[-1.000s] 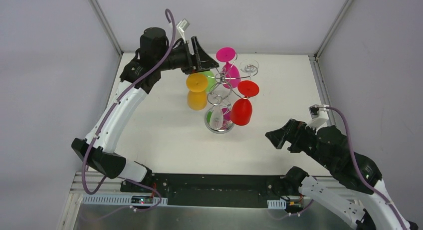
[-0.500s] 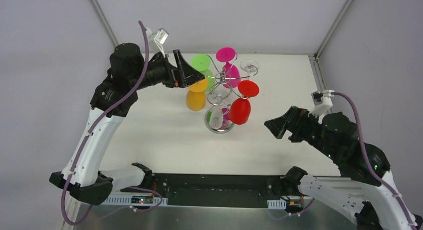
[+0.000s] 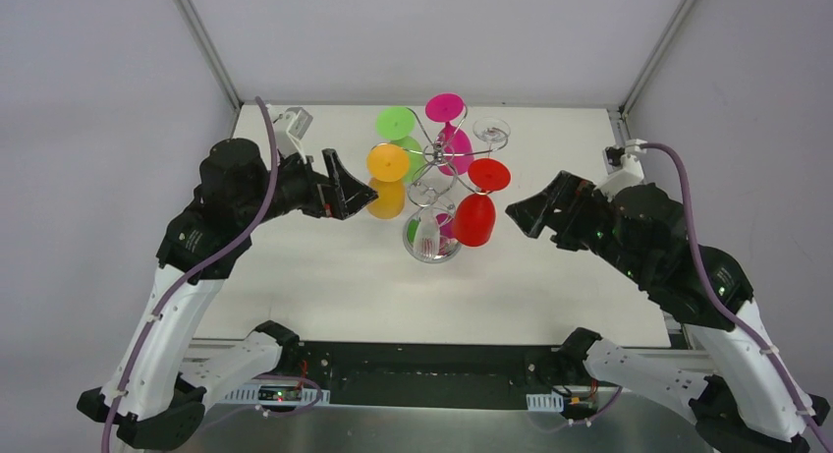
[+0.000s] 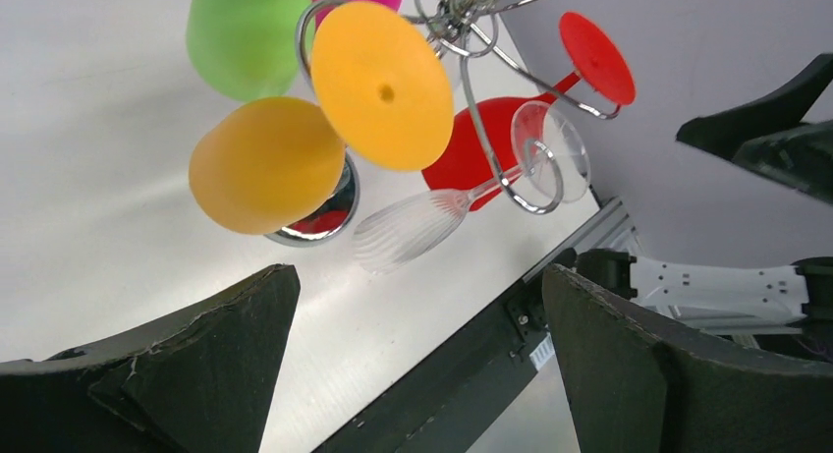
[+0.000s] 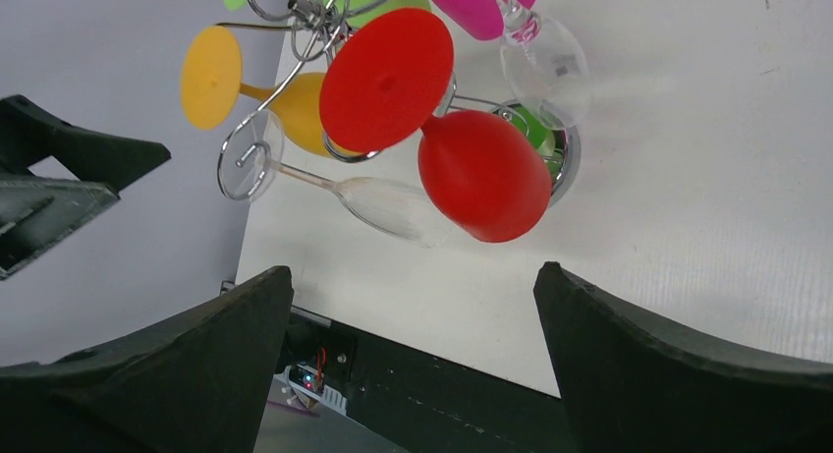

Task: Take the wine glass off the wine glass rack
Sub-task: Pick up the wine glass from the wine rack.

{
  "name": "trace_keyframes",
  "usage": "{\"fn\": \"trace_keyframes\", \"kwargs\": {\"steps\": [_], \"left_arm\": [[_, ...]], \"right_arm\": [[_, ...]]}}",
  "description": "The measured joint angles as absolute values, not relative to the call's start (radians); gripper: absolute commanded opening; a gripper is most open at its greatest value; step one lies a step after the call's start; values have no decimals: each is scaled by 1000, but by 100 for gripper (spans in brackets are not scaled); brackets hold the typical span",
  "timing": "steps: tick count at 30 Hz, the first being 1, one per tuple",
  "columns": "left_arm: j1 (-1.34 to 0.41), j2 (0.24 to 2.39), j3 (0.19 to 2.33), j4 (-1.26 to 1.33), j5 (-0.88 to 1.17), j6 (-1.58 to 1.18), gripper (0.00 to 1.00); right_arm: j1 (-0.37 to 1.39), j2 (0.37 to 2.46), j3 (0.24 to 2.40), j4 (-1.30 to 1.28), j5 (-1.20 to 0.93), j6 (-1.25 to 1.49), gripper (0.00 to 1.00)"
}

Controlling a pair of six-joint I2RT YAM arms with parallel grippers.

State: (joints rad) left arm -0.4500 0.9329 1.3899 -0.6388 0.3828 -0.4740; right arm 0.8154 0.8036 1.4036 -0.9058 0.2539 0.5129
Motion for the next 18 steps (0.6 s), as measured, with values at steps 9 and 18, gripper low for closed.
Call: {"fn": "trace_keyframes", "kwargs": {"steps": [9, 18], "left_arm": [[-450, 815, 1240, -643, 333, -426, 99], [-450, 732, 1123, -648, 332, -409, 99]], "right_arm": [[574, 941, 1490, -848, 108, 553, 87], [210, 1002, 1395, -729, -327, 690, 75]]}}
